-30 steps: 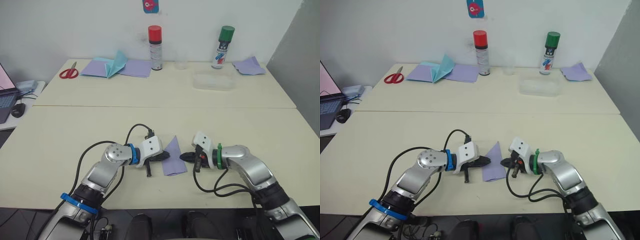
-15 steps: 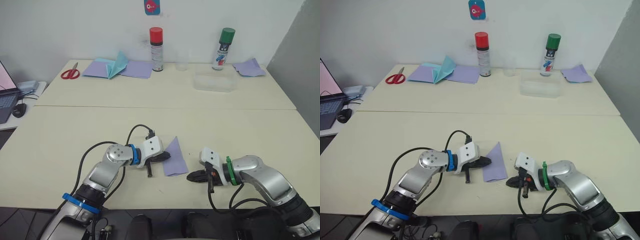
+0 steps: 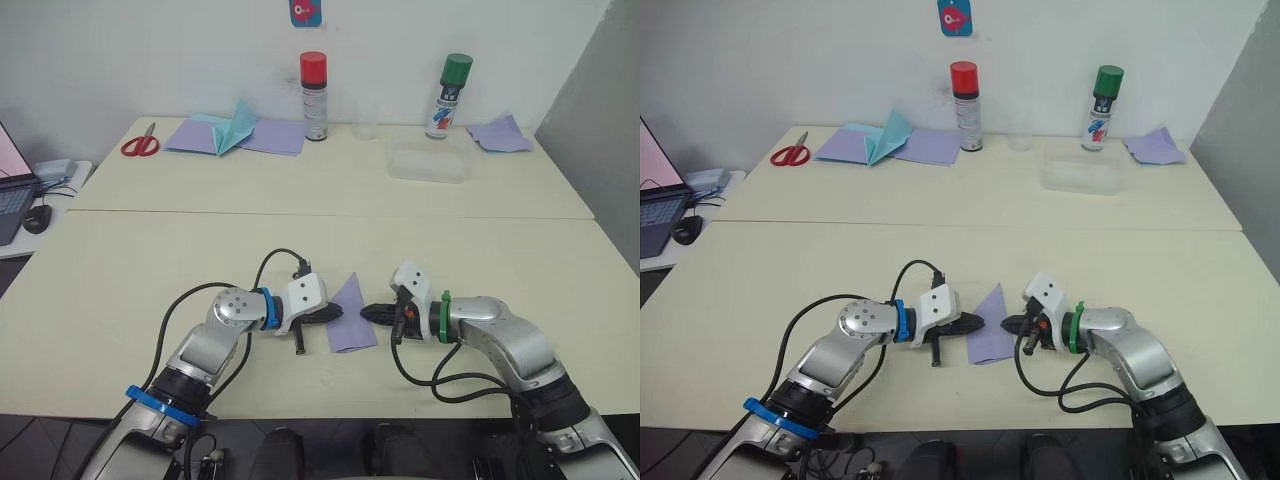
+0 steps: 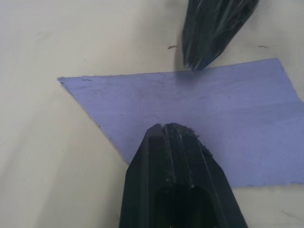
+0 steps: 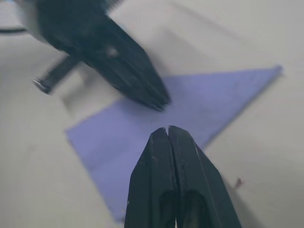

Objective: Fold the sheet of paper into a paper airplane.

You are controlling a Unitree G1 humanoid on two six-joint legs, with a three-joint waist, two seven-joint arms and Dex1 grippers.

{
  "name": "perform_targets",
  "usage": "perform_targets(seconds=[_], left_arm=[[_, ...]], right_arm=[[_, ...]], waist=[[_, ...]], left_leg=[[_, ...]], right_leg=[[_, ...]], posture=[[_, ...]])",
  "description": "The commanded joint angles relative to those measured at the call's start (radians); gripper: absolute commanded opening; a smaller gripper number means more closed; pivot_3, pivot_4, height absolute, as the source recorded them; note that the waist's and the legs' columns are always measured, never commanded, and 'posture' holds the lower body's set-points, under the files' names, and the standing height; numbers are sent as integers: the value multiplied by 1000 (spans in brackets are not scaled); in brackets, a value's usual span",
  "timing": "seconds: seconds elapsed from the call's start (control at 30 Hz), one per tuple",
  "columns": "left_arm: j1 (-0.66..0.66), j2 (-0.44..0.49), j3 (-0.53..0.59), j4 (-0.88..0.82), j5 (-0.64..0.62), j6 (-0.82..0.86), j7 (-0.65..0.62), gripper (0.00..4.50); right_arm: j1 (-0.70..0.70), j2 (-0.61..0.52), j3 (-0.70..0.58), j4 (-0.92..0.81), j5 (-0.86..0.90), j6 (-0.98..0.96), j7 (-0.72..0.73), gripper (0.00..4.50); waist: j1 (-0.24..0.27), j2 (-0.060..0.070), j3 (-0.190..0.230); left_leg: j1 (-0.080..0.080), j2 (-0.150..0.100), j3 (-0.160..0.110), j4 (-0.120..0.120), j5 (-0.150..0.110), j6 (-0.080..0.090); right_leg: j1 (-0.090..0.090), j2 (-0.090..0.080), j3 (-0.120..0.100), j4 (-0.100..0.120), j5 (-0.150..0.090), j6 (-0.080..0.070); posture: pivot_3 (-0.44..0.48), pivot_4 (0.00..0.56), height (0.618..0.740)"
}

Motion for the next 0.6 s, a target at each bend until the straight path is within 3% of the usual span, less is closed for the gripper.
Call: perform_targets(seconds=[0.03, 0.6], left_arm=[[26, 16, -45, 72, 53, 18, -13, 9], [39, -1, -18, 72, 34, 15, 3, 9]], right_arm=[[-23, -13, 26, 17, -36, -41, 12, 0], [-40, 28, 67, 85, -87, -58, 16, 0]], waist=[[0, 0, 0], [-1, 0, 0]], left_leg=[[0, 0, 0, 0, 0, 0], [2, 1, -1, 0, 0, 0]], right_leg=[[0, 0, 0, 0, 1, 1], [1, 0, 0, 0, 0, 0]], posture=[[0, 150, 740], [0, 150, 740]])
